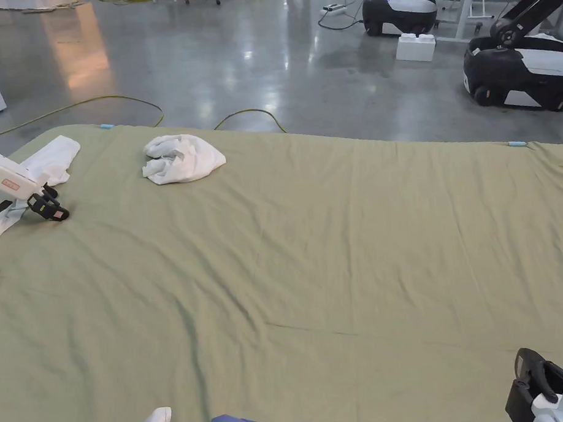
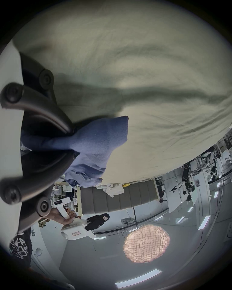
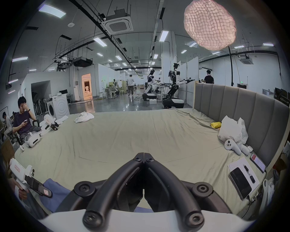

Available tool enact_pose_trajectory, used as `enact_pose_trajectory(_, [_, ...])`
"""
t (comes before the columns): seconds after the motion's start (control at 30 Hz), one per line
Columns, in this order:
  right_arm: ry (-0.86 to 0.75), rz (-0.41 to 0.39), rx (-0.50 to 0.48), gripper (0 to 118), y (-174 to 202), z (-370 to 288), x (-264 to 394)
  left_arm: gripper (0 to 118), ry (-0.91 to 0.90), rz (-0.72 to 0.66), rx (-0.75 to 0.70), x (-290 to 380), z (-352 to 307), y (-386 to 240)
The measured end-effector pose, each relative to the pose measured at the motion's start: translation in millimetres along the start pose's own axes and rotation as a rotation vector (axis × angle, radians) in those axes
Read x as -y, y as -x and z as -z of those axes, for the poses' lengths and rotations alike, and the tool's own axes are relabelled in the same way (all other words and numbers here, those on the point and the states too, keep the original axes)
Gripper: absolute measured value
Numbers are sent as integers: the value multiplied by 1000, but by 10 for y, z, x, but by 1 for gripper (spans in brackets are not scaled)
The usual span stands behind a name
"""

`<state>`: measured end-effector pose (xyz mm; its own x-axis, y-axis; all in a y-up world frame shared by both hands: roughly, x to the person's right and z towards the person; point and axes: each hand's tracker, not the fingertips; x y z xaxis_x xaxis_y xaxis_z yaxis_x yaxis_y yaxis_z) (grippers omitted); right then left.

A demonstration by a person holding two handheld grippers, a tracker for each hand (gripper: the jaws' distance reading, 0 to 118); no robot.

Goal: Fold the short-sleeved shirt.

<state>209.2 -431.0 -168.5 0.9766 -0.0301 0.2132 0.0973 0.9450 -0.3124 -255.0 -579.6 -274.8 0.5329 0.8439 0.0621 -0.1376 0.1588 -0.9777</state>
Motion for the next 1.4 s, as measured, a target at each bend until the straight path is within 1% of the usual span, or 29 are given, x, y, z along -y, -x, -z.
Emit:
enact_pose_trajectory(0.13, [-2,-4,0,0,-8,-1,-18,11,-38,64,4,-33,-199,-195])
enact_pose_trajectory(0.3, [-8,-7,-3,0,-44,18,-29,11,-74,182,-101,-149,-624,-616])
enact_pose_trajectory(0.43, [-10,-8,-6,0,-59,20,-38,11,-101,217,-256,-268,-1086,-855])
enact_pose_trajectory(0.53, [-13,-11,-9,0,-65,12,-38,11,-131,216,-396,-330,-1350,-1060])
enact_pose_trajectory(0.57, [-14,-10,-10,0,-68,11,-35,11,-136,227,-469,-341,-1405,-1120])
enact_pose_trajectory(0.67, [-14,-8,-10,0,-80,6,-25,11,-118,274,-611,-329,-1375,-1289])
enact_pose_trajectory(0.73, [-13,-7,-8,0,-93,8,-12,11,-96,283,-646,-299,-1272,-1398])
enact_pose_trajectory(0.77, [-11,-3,-6,0,-103,9,-5,11,-92,305,-641,-291,-1185,-1441])
enact_pose_trajectory(0.9, [-6,2,0,0,-137,12,15,11,-67,324,-631,-191,-889,-1717])
enact_pose_trajectory(1.0, [-3,2,7,0,-159,1,18,11,-31,393,-592,-98,-641,-1948])
enact_pose_trajectory(1.13, [3,7,14,0,-169,-17,47,11,15,429,-541,2,-284,-2135])
enact_pose_trajectory(1.17, [5,8,16,0,-167,-19,58,11,34,436,-523,-30,-202,-2082])
enact_pose_trajectory(1.4, [19,14,17,0,-153,-42,92,11,116,363,-462,35,563,-2044])
